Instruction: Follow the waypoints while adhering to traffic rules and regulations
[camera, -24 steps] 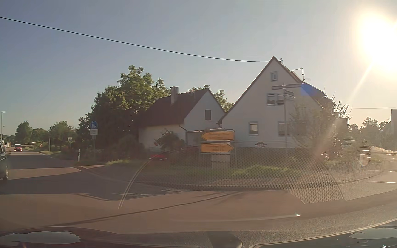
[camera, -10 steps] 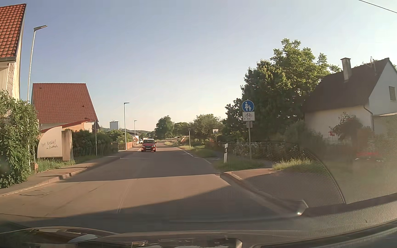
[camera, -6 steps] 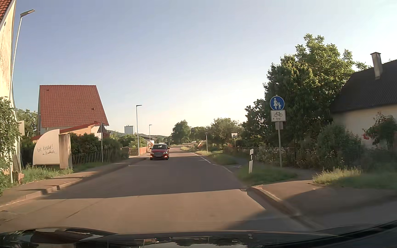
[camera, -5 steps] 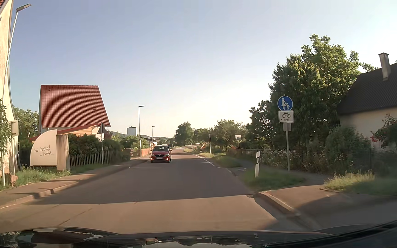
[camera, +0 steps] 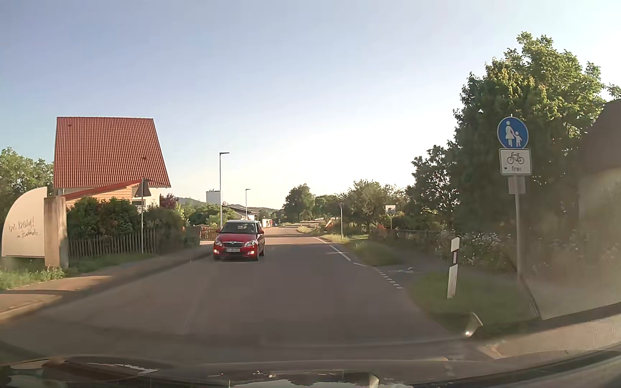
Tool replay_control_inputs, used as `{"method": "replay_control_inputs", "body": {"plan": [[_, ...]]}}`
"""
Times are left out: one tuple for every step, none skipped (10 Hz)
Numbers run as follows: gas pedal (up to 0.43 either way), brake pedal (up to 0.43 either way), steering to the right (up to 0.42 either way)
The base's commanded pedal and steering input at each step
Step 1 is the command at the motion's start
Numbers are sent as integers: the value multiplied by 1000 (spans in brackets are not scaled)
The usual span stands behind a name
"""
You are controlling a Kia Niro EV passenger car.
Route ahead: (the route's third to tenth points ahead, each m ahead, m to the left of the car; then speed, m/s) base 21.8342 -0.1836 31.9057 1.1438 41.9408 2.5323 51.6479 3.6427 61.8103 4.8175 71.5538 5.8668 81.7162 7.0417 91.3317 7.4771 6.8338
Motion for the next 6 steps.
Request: {"method": "replay_control_inputs", "body": {"plan": [[150, 0, -7], [150, 0, -6], [150, 0, -5], [150, 0, -4], [150, 0, -5], [150, 0, -4]]}}
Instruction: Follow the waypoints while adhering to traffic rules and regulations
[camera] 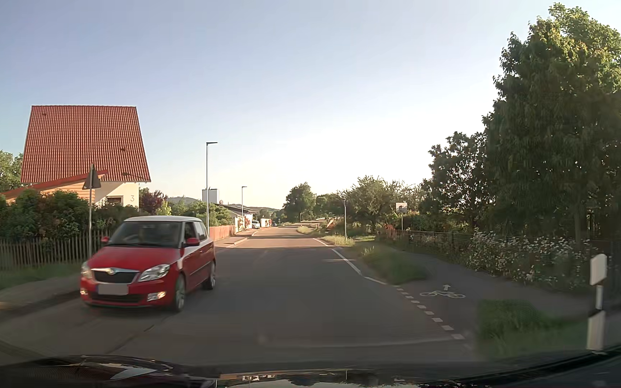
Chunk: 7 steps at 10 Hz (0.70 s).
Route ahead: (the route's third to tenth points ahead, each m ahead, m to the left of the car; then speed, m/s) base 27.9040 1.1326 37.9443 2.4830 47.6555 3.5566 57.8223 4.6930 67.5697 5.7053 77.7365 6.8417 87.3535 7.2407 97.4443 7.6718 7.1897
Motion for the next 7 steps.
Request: {"method": "replay_control_inputs", "body": {"plan": [[150, 0, -8], [150, 0, -18], [150, 0, -22], [150, 0, -22], [150, 0, -23], [150, 0, -23], [150, 0, -21]]}}
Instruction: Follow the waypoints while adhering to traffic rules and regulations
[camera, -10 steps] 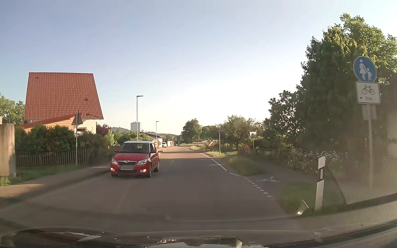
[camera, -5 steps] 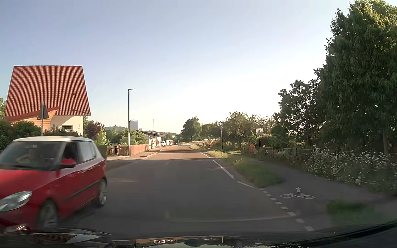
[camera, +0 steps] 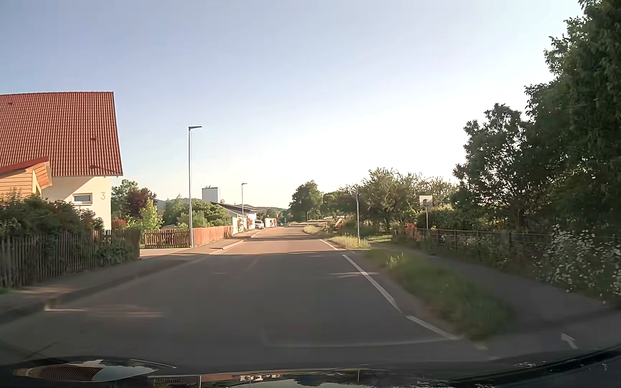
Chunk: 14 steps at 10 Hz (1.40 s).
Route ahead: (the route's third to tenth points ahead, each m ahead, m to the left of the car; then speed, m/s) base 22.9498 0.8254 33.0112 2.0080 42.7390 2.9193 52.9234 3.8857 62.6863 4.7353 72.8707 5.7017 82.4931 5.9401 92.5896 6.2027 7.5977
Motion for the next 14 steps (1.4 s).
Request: {"method": "replay_control_inputs", "body": {"plan": [[150, 0, -16], [150, 0, -14], [150, 0, -14], [150, 0, -14], [150, 0, -13], [150, 0, -12], [150, 0, -13], [150, 0, -11], [150, 0, -8], [150, 0, -10], [150, 0, -16], [150, 0, -23], [150, 0, -29], [150, 0, -38]]}}
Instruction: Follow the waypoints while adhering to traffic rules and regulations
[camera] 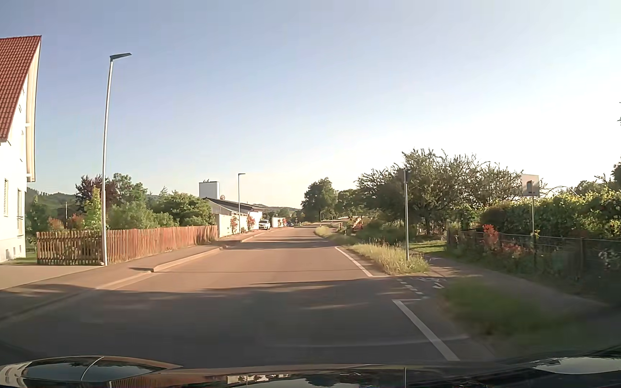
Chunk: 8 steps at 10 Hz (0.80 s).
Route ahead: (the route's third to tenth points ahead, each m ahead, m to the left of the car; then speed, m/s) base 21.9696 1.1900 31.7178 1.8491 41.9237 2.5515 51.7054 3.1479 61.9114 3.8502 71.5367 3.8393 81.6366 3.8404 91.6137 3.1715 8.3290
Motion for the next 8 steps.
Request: {"method": "replay_control_inputs", "body": {"plan": [[150, 0, -43], [150, 0, -36], [150, 0, -24], [150, 0, -15], [150, 0, -10], [150, 0, -8], [150, 0, -5], [130, 0, -5]]}}
